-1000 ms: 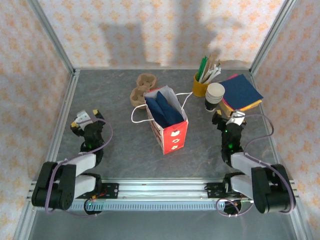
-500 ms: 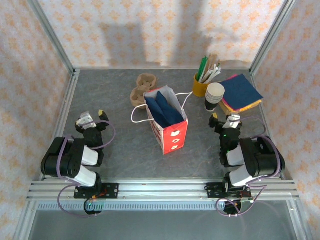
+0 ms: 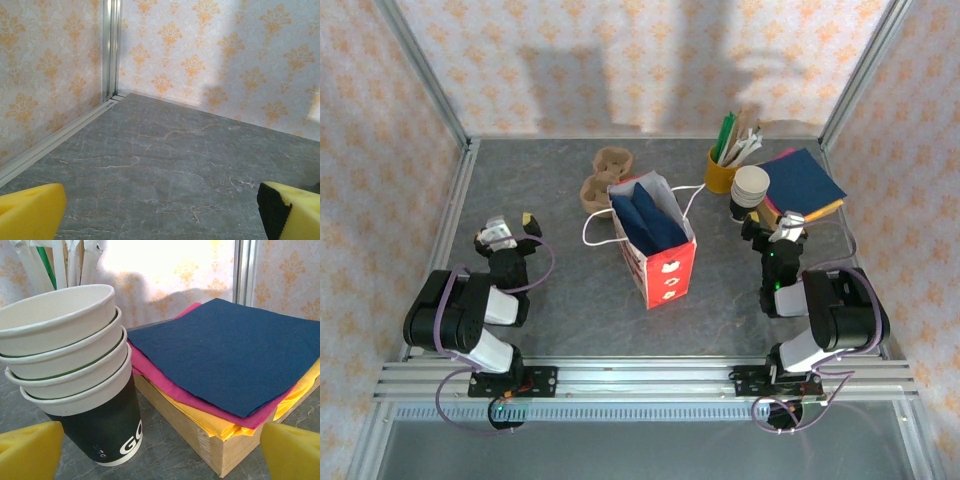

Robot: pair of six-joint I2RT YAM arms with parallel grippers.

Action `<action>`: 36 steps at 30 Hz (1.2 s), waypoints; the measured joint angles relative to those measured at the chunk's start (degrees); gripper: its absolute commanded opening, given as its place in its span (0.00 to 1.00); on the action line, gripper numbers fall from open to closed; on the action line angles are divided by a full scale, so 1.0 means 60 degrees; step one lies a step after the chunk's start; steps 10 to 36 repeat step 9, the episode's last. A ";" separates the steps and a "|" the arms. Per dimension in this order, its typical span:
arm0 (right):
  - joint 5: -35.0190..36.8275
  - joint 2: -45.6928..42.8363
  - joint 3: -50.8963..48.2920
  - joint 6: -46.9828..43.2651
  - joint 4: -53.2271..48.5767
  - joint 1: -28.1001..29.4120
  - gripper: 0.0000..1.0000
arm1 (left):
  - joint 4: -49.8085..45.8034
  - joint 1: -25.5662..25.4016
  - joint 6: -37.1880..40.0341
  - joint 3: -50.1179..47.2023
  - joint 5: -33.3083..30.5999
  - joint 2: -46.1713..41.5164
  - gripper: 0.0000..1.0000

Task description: Pack the takeout coffee

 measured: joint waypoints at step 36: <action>0.0000 0.0004 0.0000 0.0000 -0.0087 0.0000 1.00 | -0.0259 -0.0004 0.0146 0.0062 0.0044 0.0000 0.99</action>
